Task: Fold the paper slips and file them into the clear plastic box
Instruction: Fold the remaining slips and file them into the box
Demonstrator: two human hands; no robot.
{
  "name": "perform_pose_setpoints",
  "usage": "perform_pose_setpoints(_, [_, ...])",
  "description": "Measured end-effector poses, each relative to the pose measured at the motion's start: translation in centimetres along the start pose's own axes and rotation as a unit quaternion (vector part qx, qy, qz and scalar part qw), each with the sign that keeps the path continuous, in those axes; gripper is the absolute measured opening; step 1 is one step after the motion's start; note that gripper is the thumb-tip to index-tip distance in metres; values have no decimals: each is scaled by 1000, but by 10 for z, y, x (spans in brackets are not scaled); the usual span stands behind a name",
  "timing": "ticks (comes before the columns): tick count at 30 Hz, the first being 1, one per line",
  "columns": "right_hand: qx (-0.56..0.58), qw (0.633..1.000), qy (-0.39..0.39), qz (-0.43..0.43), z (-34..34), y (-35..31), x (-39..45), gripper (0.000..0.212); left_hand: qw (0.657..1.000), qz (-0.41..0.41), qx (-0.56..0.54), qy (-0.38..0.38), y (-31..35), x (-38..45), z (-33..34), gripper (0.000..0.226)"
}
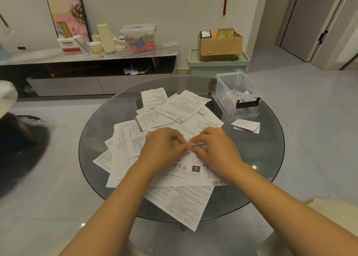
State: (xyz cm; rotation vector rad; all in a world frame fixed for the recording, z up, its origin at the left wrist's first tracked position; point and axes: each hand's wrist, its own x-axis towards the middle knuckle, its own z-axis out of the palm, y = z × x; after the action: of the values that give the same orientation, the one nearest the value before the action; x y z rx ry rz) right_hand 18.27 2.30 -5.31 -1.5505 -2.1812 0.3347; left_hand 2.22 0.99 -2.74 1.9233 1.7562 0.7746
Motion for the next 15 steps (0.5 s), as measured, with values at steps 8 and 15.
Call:
perform_pose_setpoints(8, [95, 993, -10, 67, -19, 11, -17, 20, 996, 34, -58, -63, 2, -16, -11, 26])
perform_pose_setpoints(15, [177, 972, -52, 145, -24, 19, -23, 12, 997, -16, -69, -43, 3, -18, 3, 68])
